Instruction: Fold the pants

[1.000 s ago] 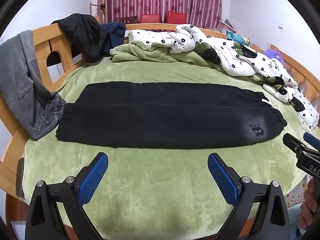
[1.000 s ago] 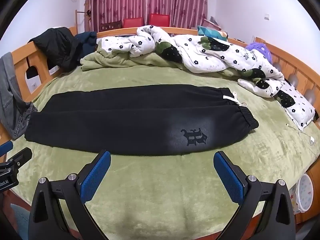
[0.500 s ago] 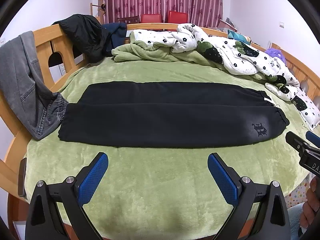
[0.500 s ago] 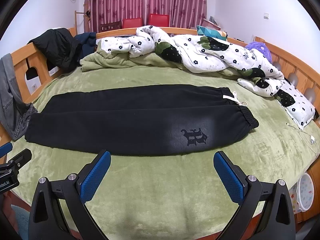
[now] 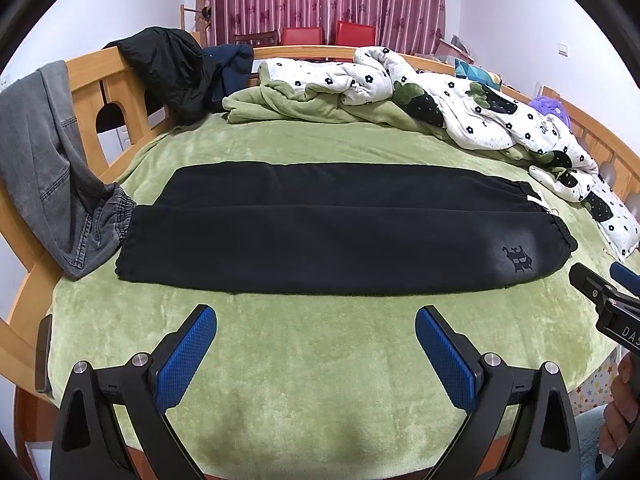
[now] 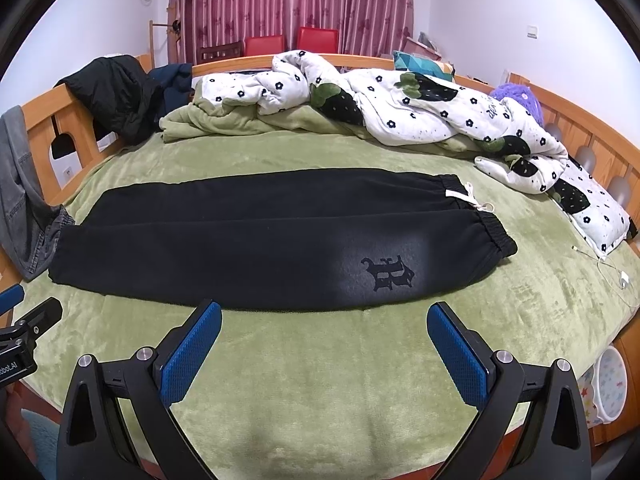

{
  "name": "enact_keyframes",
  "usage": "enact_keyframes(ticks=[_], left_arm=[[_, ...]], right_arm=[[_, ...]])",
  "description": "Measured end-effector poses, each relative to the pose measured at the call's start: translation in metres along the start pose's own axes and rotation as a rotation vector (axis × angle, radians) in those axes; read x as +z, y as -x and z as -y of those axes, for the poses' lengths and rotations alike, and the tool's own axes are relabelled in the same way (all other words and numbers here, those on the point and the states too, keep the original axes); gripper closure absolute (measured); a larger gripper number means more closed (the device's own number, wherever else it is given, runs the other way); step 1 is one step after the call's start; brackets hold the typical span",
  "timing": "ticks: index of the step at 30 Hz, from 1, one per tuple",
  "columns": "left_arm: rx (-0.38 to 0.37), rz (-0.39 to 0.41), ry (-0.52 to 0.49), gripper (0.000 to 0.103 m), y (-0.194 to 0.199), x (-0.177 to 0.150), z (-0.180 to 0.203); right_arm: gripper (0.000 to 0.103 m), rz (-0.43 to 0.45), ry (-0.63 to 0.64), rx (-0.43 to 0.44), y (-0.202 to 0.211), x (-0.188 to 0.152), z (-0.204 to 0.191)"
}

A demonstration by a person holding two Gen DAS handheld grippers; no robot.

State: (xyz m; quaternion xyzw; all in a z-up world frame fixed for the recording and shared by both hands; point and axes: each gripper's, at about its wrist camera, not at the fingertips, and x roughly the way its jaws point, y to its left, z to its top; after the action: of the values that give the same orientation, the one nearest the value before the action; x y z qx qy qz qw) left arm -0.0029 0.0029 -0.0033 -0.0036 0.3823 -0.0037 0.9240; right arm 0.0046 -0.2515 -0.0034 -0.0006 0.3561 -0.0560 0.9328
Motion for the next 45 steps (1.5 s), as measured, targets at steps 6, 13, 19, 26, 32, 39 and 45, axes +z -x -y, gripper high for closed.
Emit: enact_keyframes(ticks=[6,13,19,26,32,39,45], left_arm=[[-0.004,-0.002,0.007,0.003,0.001,-0.001,0.0],[-0.006,-0.005,0.011,0.003,0.001,-0.002,-0.004],[-0.008,-0.005,0.011,0.002,0.001,-0.002,-0.004],[-0.007,-0.005,0.012,0.002,0.001,-0.001,-0.004],[-0.008,-0.005,0.011,0.003,0.001,-0.001,-0.005],[-0.007,-0.005,0.012,0.002,0.001,0.0,-0.005],[-0.007,-0.006,0.012,0.003,0.001,0.0,-0.005]], right_arm=[[0.002,-0.002,-0.003,0.001,0.0,0.001,-0.001],[0.002,-0.001,0.0,-0.003,0.0,0.001,0.0],[0.002,0.001,0.004,-0.003,0.001,0.0,0.0],[0.002,0.0,0.001,-0.001,0.001,0.001,0.001],[0.002,0.003,-0.005,0.006,0.001,0.001,0.005],[0.002,0.002,-0.004,0.002,0.003,0.003,0.0],[0.002,0.004,-0.003,0.003,0.003,0.002,0.0]])
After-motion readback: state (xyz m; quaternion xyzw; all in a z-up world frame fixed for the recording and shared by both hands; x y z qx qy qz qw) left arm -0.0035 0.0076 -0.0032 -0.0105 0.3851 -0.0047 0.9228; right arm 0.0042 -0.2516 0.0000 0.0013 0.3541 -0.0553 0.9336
